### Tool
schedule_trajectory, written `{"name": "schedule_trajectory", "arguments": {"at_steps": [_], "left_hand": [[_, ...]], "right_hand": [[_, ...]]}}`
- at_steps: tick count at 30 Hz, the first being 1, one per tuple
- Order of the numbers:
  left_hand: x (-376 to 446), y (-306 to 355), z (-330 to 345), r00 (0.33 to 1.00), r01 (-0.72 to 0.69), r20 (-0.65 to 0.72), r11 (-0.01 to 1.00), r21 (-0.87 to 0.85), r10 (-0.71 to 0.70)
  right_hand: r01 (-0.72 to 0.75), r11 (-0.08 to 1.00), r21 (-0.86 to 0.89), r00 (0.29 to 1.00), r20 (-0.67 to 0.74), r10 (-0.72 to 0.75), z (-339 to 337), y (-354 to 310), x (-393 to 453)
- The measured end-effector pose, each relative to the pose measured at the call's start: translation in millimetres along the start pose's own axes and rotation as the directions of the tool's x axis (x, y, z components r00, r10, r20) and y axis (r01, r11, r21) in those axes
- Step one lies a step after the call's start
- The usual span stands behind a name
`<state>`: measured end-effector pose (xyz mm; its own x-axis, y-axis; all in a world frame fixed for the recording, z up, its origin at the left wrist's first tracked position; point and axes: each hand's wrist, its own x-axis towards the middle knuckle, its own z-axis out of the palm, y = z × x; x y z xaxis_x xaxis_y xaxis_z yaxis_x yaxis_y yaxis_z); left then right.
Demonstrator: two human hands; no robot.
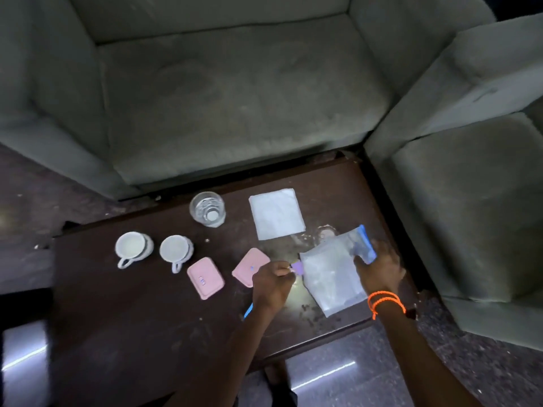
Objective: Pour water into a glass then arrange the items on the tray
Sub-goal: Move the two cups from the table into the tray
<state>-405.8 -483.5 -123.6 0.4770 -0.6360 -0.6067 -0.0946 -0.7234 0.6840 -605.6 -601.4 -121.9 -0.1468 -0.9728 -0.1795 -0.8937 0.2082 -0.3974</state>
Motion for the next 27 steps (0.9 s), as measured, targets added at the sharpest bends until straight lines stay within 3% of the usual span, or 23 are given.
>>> {"name": "schedule_trajectory", "arguments": {"at_steps": [5,10,14,18,21,27], "left_hand": [[1.8,-11.8,-68.8,0.987,0.033,-0.149,0.980,-0.197,-0.063],[-1.7,-39.4,-144.7,0.970,-0.037,-0.239,0.958,-0.285,-0.034],[-8.0,-65.3,-207.8,0.896,-0.130,-0.437,0.988,-0.078,0.083],[2.5,-88.3,-268.1,0.802,-0.095,-0.575,0.985,0.141,0.160],[20.9,-103.9,-300.7,0.828,-0.021,-0.532,0.958,0.285,0.177],[59.3,-120.5,-322.9,0.948,-0.137,-0.221,0.918,0.372,0.231]], "right_hand": [[0.240,0.959,0.149,0.965,0.066,-0.252,29.2,-65.7,-52.8],[0.415,0.852,0.319,0.863,0.158,-0.479,69.2,-132.9,-121.1],[0.448,0.819,0.358,0.794,0.261,-0.549,96.9,-184.2,-167.1],[0.496,0.798,0.341,0.709,0.372,-0.599,120.4,-231.0,-197.9],[0.563,0.775,0.287,0.672,0.387,-0.632,139.2,-261.2,-209.6],[0.634,0.769,0.080,0.698,0.370,-0.614,173.5,-296.5,-208.7]]}}
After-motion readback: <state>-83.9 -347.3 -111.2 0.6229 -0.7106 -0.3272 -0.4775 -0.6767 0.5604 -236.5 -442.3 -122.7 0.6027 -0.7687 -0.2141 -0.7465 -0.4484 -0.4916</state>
